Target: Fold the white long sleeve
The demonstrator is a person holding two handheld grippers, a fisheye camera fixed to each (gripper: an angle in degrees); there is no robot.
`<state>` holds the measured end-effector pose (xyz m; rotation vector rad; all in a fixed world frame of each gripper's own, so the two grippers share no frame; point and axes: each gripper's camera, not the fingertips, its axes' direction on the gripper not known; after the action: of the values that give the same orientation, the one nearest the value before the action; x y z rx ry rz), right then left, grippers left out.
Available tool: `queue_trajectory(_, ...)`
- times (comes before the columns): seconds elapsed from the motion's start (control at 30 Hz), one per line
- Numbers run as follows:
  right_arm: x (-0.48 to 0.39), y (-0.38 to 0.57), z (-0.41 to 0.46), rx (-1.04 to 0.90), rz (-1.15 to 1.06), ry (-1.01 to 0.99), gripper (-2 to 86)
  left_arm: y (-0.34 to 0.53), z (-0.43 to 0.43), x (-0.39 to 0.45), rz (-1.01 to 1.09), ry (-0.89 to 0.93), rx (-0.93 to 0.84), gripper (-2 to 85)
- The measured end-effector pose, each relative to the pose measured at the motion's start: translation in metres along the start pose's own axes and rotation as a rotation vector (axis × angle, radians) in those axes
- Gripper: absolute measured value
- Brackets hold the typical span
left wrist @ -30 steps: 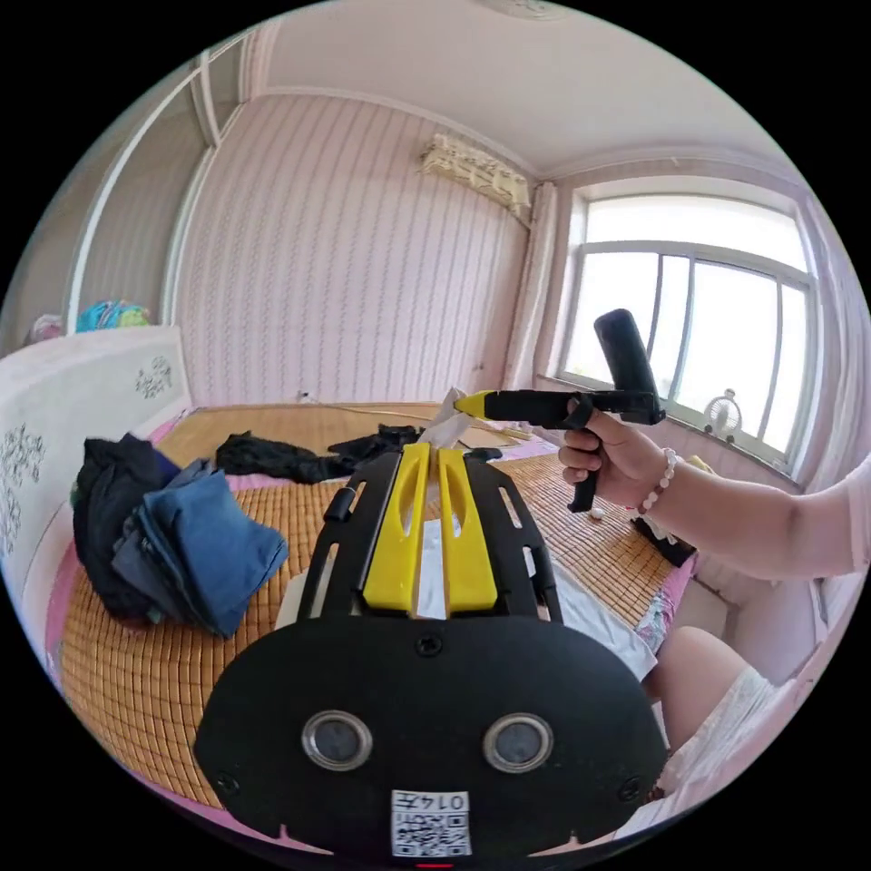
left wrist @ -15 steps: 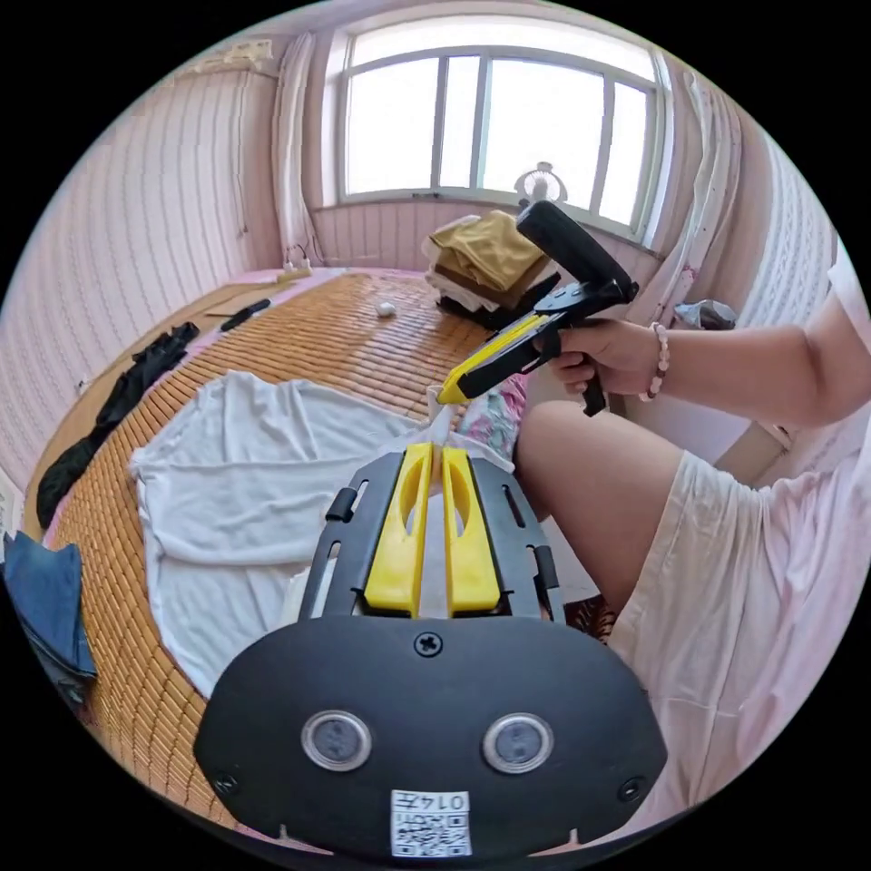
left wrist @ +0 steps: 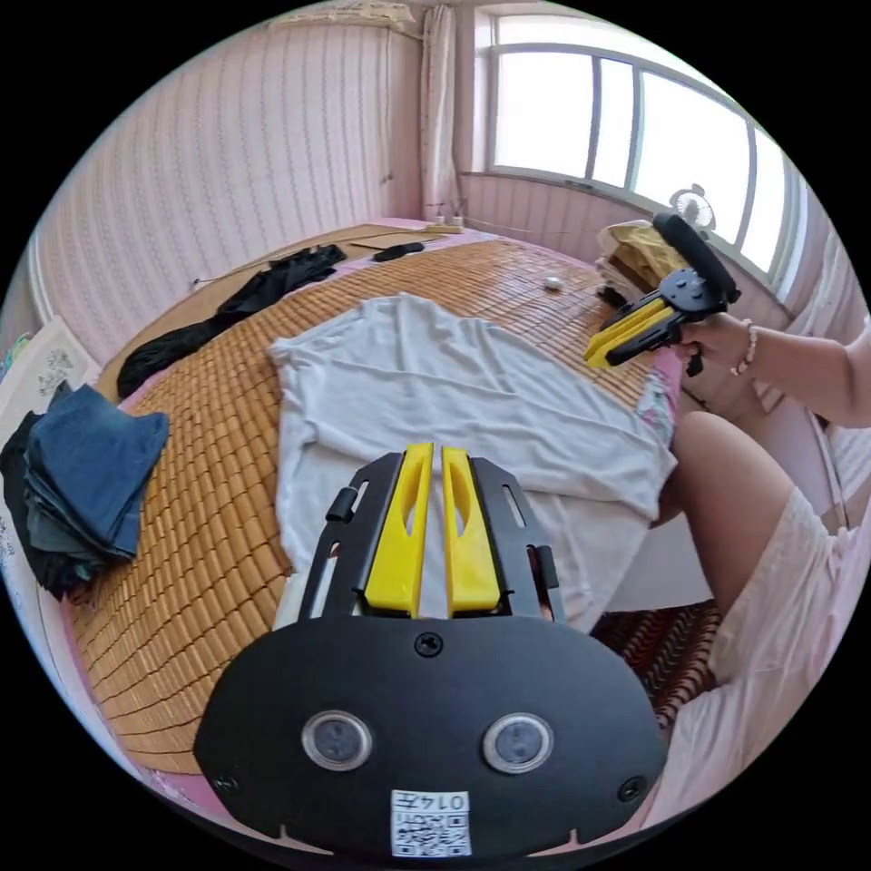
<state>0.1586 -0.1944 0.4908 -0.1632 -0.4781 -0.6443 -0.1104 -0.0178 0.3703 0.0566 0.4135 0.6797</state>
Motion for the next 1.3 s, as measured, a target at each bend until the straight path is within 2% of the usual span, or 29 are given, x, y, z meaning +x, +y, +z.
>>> queue_trajectory(0.13,0.026,-0.107,0.042,0.096,-0.047,-0.053,6.3,-0.023,0.030,-0.072,-0.118,-0.041,-0.009,0.0)
queue_trajectory(0.3,0.074,-0.213,0.122,0.062,0.056,-0.104,6.5,-0.043,0.082,-0.108,-0.145,-0.031,-0.119,3.7)
queue_trajectory(0.4,0.086,-0.237,0.162,-0.021,0.082,-0.084,5.8,-0.049,0.107,-0.113,-0.097,-0.004,-0.142,5.3)
queue_trajectory(0.5,0.091,-0.246,0.173,-0.033,0.037,-0.165,0.3,-0.047,0.127,-0.122,-0.098,-0.016,-0.162,4.5)
queue_trajectory(0.57,0.090,-0.254,0.167,-0.014,-0.005,-0.168,-0.4,-0.044,0.125,-0.136,-0.127,0.014,-0.128,0.9)
queue_trajectory(0.77,0.080,-0.293,0.146,0.045,-0.154,-0.133,-0.9,-0.032,0.101,-0.174,-0.175,-0.028,-0.055,-0.7)
queue_trajectory(0.9,0.065,-0.324,0.171,-0.015,-0.216,-0.109,-0.8,-0.025,0.099,-0.207,-0.274,-0.018,-0.059,-0.8)
queue_trajectory(1.03,0.057,-0.329,0.209,-0.127,-0.208,-0.110,-0.2,-0.015,0.125,-0.230,-0.326,-0.007,-0.181,-0.7)
queue_trajectory(1.07,0.060,-0.325,0.210,-0.131,-0.196,-0.097,0.3,-0.012,0.125,-0.234,-0.326,-0.002,-0.160,-0.6)
queue_trajectory(1.23,0.099,-0.271,0.140,0.100,-0.159,-0.050,7.0,0.006,0.103,-0.257,-0.351,-0.004,-0.088,-0.3)
queue_trajectory(1.3,0.133,-0.225,0.101,0.152,-0.124,0.120,7.7,0.018,0.091,-0.272,-0.373,-0.035,-0.076,-0.3)
